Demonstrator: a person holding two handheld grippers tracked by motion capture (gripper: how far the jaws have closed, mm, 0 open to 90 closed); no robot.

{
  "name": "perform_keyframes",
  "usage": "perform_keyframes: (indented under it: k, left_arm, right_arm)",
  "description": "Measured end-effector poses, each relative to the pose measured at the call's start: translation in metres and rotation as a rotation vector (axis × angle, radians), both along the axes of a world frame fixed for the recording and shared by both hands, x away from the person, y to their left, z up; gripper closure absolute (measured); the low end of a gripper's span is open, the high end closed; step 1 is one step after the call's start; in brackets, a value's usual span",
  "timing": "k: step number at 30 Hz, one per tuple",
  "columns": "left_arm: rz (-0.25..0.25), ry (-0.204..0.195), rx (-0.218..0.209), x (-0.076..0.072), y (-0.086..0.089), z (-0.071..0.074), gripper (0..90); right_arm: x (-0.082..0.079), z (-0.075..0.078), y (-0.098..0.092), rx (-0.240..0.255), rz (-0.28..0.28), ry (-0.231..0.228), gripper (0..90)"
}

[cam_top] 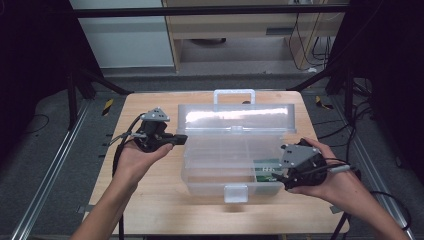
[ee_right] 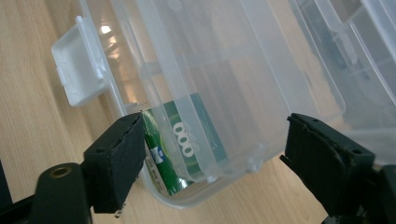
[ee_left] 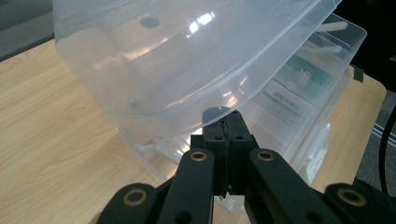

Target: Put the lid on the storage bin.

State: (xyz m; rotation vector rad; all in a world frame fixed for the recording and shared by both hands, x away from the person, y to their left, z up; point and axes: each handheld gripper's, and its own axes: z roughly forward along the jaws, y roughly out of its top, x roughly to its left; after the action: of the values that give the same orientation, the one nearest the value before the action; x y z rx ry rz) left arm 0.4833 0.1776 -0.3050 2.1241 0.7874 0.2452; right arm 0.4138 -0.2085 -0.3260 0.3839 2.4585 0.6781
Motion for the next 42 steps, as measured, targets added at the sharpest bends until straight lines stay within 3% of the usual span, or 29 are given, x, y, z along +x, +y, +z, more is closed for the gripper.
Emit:
perform_keyframes:
  k: [6, 19, 28, 42]
  left_arm:
    - [-0.011, -0.011, 0.009, -0.009, 0.001, -0.009, 90.0]
    - [-0.022, -0.012, 0.007, -0.021, 0.001, -0.026, 90.0]
    - [-0.022, -0.010, 0.010, -0.027, 0.002, -0.036, 90.0]
    - [-0.012, -0.009, 0.001, -0.036, 0.008, -0.048, 90.0]
  right_arm:
    - [-0.011, -0.008, -0.015, 0.061, -0.041, 0.013, 17.9]
    - [-0.018, -0.013, -0.036, 0.098, -0.116, 0.015, 16.3]
    - [-0.012, -0.017, -0.043, 0.098, -0.171, 0.035, 15.3]
    - [-0.013, -0.022, -0.059, 0.103, -0.225, 0.028, 16.1]
